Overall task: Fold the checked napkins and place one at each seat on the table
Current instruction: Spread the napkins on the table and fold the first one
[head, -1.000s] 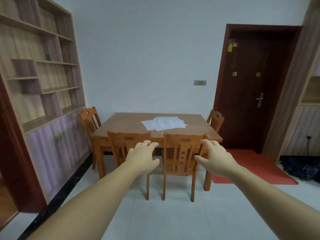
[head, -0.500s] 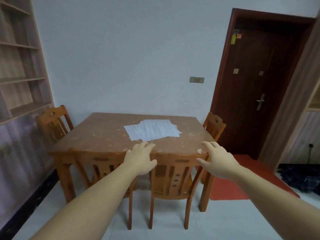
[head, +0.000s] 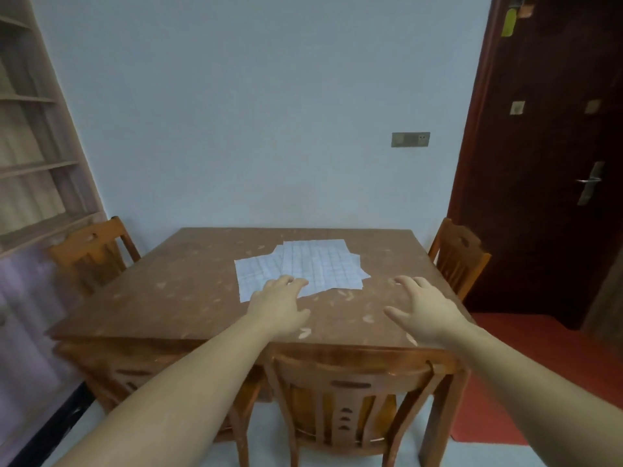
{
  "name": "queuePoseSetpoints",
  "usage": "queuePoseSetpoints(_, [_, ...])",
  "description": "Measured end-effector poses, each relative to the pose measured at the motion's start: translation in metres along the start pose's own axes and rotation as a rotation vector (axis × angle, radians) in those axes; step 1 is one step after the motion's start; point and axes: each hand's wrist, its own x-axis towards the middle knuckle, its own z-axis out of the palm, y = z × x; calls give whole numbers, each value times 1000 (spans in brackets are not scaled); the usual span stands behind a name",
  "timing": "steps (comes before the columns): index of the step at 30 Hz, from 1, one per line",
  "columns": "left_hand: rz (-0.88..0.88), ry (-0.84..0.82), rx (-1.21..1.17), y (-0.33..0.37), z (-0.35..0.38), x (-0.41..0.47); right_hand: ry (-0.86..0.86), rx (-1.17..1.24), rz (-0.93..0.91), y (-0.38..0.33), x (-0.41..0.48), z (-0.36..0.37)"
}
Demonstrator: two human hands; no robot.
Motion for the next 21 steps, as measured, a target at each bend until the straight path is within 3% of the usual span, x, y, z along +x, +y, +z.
queuePoseSetpoints(10, [-75, -2, 14, 23, 10, 145, -44, 33, -21, 54, 165, 15])
queuePoseSetpoints(21, [-117, -39, -49, -56, 91, 326, -123, -29, -75, 42, 351, 93])
